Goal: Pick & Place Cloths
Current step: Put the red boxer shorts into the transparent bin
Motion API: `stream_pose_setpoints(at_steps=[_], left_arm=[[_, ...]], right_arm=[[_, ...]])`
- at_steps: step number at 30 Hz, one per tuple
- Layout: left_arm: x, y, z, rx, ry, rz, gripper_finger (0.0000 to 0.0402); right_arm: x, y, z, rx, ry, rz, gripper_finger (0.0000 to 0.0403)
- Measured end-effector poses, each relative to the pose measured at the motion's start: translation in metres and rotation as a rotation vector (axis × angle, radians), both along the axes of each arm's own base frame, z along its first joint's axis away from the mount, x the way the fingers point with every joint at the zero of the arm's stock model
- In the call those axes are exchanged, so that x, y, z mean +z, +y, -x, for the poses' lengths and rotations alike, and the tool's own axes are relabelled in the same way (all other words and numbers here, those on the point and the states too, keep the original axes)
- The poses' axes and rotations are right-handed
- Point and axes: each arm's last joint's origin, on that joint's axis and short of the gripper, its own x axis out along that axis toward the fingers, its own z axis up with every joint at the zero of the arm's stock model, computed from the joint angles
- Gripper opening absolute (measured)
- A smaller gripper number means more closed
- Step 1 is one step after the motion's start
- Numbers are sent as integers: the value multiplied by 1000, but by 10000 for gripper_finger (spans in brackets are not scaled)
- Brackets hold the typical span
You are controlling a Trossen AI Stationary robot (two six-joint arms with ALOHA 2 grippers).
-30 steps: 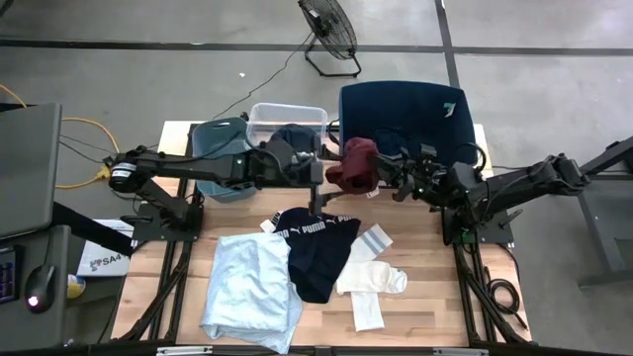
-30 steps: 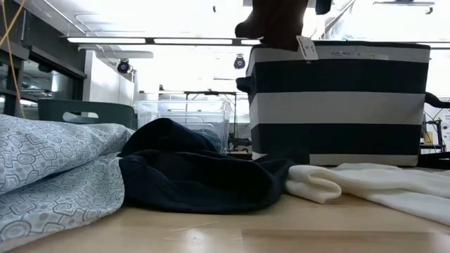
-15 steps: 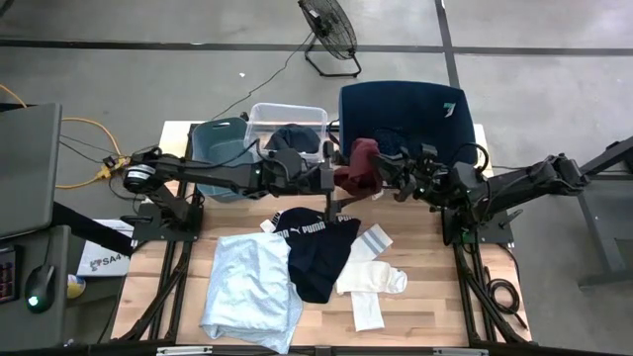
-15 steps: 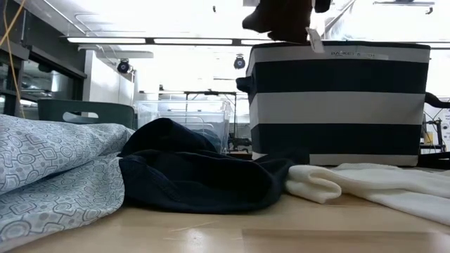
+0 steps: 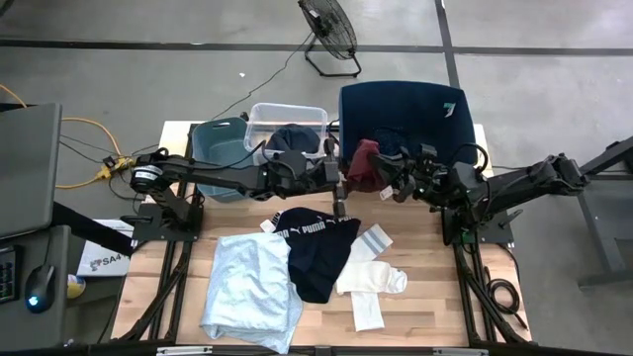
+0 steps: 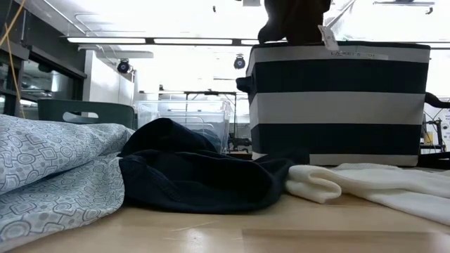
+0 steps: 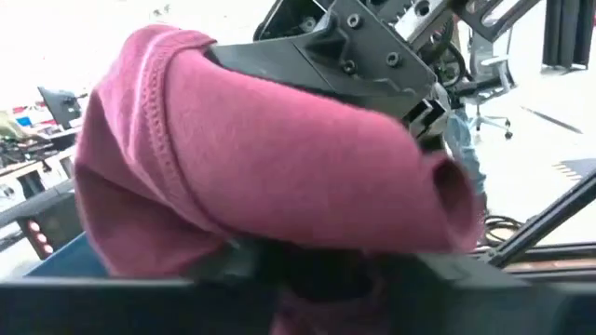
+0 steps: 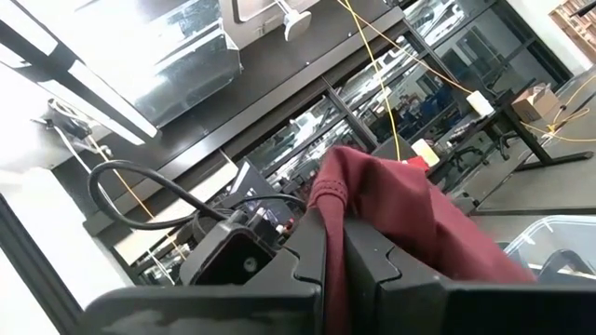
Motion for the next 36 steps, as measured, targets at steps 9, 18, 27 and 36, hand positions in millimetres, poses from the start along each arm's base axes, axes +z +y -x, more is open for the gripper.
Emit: stream_pose_setpoints(at_steps=[9,18,27,36], left_arm=[[2,-1,0,-46,-24,24,9],[3,-1,1,-47,-16,23,3],[18,1,22,17,60,-38,1],[41,10,73,287,262,-143,1]], right_arm=[[0,0,0,2,3,9,14],[6,2,5,70,-6,108,90],[17,2,24,145,-27,176,225],[20,7,33,163,-17,198,245]])
